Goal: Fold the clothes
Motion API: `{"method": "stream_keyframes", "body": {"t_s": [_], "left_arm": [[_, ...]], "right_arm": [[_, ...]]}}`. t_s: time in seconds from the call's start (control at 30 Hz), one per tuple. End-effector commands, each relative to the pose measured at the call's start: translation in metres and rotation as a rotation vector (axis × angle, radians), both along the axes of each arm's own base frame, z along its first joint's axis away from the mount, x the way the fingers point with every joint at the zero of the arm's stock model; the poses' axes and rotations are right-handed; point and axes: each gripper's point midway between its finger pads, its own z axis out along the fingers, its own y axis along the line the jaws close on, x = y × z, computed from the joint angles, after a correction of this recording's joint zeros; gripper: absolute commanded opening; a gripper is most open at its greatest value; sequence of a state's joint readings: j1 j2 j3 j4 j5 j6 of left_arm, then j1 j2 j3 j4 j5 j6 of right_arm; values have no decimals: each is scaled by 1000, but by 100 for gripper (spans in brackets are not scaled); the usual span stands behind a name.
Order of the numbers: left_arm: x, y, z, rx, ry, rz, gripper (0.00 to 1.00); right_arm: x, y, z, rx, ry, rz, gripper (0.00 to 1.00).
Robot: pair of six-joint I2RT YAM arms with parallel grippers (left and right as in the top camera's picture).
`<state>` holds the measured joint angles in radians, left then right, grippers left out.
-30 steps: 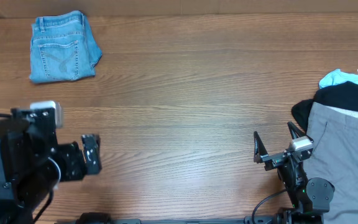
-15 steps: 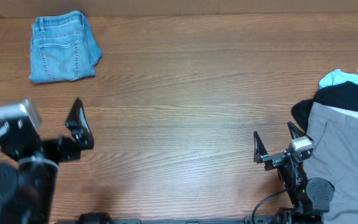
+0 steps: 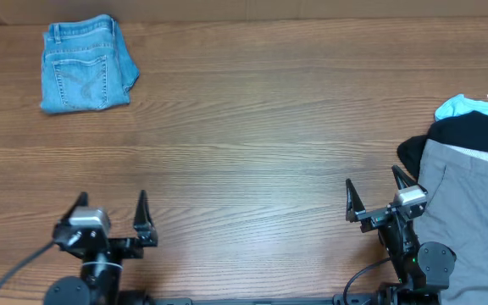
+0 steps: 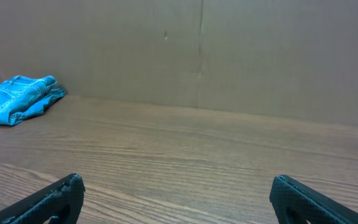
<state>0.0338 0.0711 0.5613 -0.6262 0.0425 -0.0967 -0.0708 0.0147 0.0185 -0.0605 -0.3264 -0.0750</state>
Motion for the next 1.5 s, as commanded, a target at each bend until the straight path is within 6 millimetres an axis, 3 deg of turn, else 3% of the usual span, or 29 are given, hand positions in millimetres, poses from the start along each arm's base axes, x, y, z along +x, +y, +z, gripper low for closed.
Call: {"method": "stream_keyframes", "body": {"t_s": [0.0,0.23,0.47,1.47], "left_arm": [[7,-5,-32,16,24,-34,100],[31,-14,-73,5,29,-90,100],[44,-15,-127,0,99,-90,100],[45,-16,-125,1,92,-98,100]], "right_arm": [[0,0,-1,-1,-8,2,100],[0,0,-1,-1,-8,2,100],[0,0,-1,-2,-8,2,100],[0,0,-1,-1,-8,2,100]]}}
